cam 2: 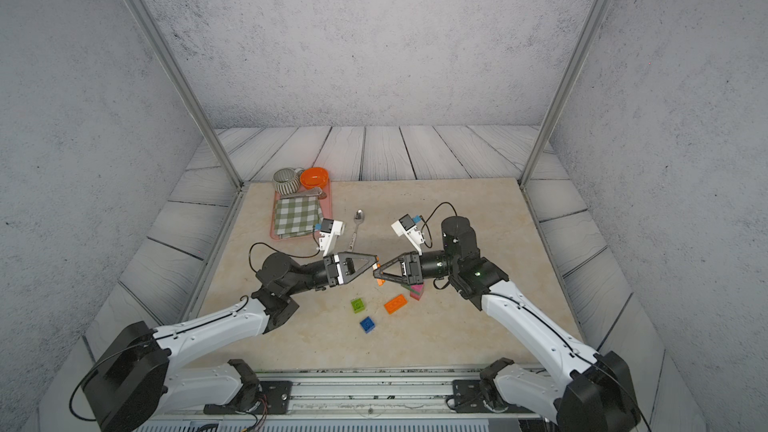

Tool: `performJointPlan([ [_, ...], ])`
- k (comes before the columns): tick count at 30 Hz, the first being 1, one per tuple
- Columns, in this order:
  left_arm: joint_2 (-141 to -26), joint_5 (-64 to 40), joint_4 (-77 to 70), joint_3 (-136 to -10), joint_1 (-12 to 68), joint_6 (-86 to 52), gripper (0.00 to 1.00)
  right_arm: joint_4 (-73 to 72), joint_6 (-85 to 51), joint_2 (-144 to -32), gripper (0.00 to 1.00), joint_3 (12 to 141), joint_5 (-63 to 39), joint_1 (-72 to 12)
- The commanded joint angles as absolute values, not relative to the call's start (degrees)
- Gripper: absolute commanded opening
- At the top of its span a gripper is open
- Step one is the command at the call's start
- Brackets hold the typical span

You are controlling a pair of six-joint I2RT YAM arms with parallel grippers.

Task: Assemble the letter p with lego
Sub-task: Pick up the lego brick from the center of the board, then assemble the lego brick with the lego brick.

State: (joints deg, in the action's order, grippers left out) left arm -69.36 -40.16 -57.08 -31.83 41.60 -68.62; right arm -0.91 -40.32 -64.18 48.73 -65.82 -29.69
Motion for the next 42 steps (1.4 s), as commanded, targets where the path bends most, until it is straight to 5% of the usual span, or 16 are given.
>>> performJointPlan([
  [1, -65.06, -37.40, -48.23, -31.07, 39.86, -64.31, 0.72, 10.88, -31.25, -64.02, 0.09, 53.43, -62.10, -29.84],
  [4, -58.81, -34.35, -30.10, -33.51, 36.46, -58.77, 0.99, 24.88, -20.65, -64.75, 0.00, 56.69, -52.11, -29.84],
  [10, -56.62, -27.63, 1.18, -43.00, 30.48, -47.14, 0.98, 39.43, -8.20, -66.79, 0.00, 59.86, -25.94, -30.97],
  [19, -69.76, -32.42, -5.24, -41.42, 22.73, -50.20, 1.00, 45.99, 3.50, -70.86, 0.00, 62.82, -2.71, -33.85],
  [29, -71.91, -27.04, -12.16, -33.51, 21.73, -42.60, 0.99, 56.56, 21.09, -83.03, 0.00, 70.66, -6.05, -34.04],
  [42, -70.31, -24.35, -9.32, -33.74, 21.88, -40.23, 0.99, 55.86, 27.11, -92.15, 0.00, 74.44, -4.20, -34.11],
])
